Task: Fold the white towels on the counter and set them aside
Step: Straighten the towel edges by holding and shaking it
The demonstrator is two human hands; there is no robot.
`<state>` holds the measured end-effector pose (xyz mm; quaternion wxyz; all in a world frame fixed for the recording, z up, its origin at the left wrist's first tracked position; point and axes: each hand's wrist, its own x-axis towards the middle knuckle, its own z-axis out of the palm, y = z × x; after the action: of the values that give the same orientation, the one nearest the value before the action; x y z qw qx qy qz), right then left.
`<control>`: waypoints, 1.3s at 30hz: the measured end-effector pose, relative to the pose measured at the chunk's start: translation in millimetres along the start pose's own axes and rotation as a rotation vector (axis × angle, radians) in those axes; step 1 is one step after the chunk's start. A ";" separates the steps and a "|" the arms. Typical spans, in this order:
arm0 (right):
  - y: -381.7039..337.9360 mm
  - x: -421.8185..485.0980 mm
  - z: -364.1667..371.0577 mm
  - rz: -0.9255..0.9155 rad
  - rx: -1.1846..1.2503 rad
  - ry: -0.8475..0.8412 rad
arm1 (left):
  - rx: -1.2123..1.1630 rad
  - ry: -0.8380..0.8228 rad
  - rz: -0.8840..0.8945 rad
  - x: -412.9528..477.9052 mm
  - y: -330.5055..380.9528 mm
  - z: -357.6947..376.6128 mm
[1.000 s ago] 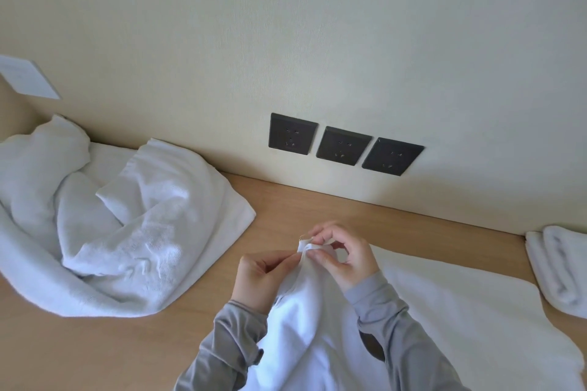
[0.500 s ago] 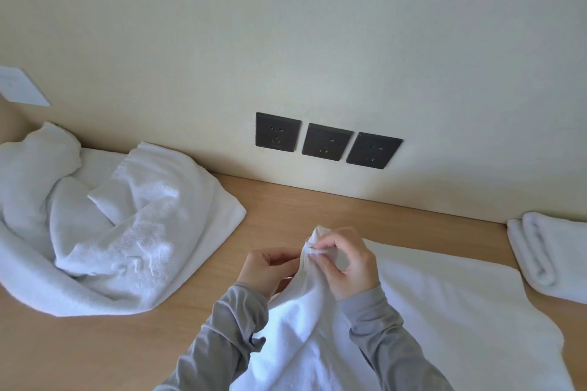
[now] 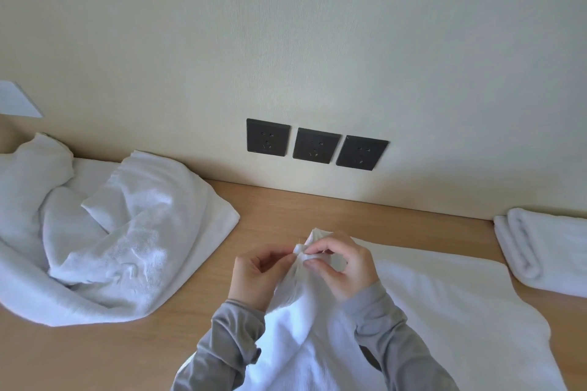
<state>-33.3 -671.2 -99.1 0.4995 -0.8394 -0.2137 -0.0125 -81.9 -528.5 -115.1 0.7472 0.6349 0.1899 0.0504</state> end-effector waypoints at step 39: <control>-4.5 -3.3 -3.0 -0.001 0.071 -0.063 | 0.003 -0.012 0.003 1.5 -11.1 -10.2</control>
<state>-37.4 -673.1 -94.7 0.5218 -0.8211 -0.2302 0.0211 -85.9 -520.7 -127.4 0.7471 0.6368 0.1844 0.0474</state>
